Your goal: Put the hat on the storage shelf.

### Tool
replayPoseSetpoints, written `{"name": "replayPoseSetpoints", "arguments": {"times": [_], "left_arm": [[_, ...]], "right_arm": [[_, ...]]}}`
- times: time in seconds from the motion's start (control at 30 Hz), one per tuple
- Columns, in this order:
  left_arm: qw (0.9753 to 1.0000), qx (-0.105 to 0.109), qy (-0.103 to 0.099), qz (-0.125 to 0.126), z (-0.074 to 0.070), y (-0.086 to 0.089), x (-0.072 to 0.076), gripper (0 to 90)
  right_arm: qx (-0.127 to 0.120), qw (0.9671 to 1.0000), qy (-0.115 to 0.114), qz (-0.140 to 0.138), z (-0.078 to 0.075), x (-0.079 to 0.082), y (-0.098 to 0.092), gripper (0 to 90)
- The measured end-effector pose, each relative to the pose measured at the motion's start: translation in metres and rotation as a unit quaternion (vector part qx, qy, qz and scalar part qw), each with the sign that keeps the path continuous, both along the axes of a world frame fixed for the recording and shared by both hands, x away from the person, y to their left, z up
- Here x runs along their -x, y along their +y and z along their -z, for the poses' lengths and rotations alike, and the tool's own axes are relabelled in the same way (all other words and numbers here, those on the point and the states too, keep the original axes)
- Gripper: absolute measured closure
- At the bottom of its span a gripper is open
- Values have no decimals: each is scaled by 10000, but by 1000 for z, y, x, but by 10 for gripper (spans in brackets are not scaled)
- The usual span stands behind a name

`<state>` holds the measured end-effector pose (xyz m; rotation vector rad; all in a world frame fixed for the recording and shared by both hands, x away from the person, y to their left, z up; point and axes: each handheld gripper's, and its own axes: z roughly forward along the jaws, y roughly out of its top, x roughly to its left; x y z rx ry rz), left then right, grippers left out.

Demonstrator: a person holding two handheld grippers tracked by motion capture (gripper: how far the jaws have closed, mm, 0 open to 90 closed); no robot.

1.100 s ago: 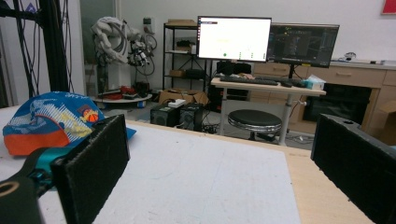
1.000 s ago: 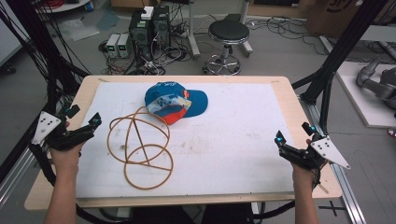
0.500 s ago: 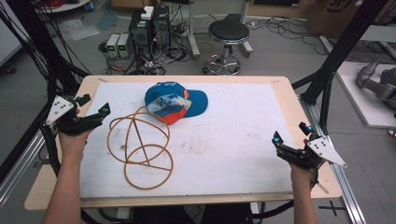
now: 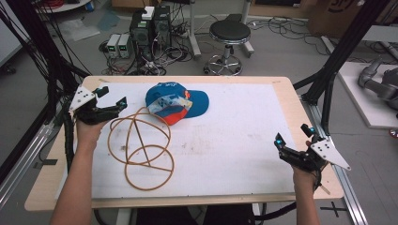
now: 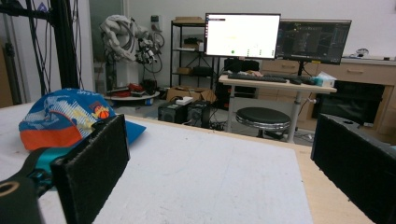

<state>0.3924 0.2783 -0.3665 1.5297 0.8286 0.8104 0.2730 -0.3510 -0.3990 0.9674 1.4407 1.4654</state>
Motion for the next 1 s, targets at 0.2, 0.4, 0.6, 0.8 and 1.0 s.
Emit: {"name": "replayPoseSetpoints", "arguments": {"times": [0.2, 0.4, 0.6, 0.8, 1.0], "left_arm": [[9999, 6, 63, 80, 6, -7, -11, 173], [9998, 19, 110, 153, 7, -12, -20, 184], [9996, -97, 207, 194, 4, -21, -34, 183], [9989, -214, 209, 348, 1, -33, -47, 170], [9981, -257, 208, 517, 7, -41, -57, 158]], "right_arm": [[-24, 10000, -25, -15, -1, 6, -3, 41], [-54, 10000, 5, -1, -1, 12, -4, 41], [-63, 10000, -39, 40, -3, 20, -9, 41], [-134, 9999, -36, 61, -3, 25, -13, 41], [-128, 9999, -32, 77, -3, 30, -15, 41]]}}
